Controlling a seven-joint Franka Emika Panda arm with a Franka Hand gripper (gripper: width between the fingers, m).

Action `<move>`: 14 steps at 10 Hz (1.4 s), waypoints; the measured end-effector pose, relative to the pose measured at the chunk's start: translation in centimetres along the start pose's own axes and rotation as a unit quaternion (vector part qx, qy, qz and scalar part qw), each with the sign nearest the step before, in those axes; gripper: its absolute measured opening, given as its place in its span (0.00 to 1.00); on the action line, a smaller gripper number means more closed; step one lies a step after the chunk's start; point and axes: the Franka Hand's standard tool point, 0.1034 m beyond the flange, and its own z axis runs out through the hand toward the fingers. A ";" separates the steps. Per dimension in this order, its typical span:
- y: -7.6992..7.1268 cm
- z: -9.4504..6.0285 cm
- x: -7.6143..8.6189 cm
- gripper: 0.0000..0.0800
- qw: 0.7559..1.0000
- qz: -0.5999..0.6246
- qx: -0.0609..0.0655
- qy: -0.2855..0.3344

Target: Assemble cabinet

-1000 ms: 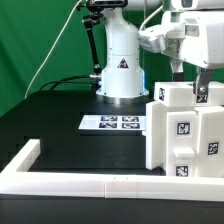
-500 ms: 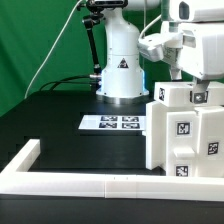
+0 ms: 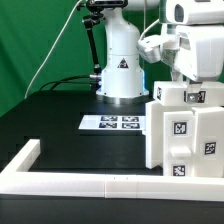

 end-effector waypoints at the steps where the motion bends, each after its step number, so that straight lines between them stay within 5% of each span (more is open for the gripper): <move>1: 0.0 0.0 -0.3 0.70 0.998 0.059 0.001 0.001; 6: 0.0 0.2 -0.3 0.70 0.959 0.284 -0.003 0.003; 14: 0.0 0.0 0.8 0.70 0.792 0.610 0.001 0.004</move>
Offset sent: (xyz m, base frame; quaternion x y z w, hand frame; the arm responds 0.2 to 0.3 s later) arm -0.0045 0.0068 -0.0064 0.0005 0.0236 0.2380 0.9710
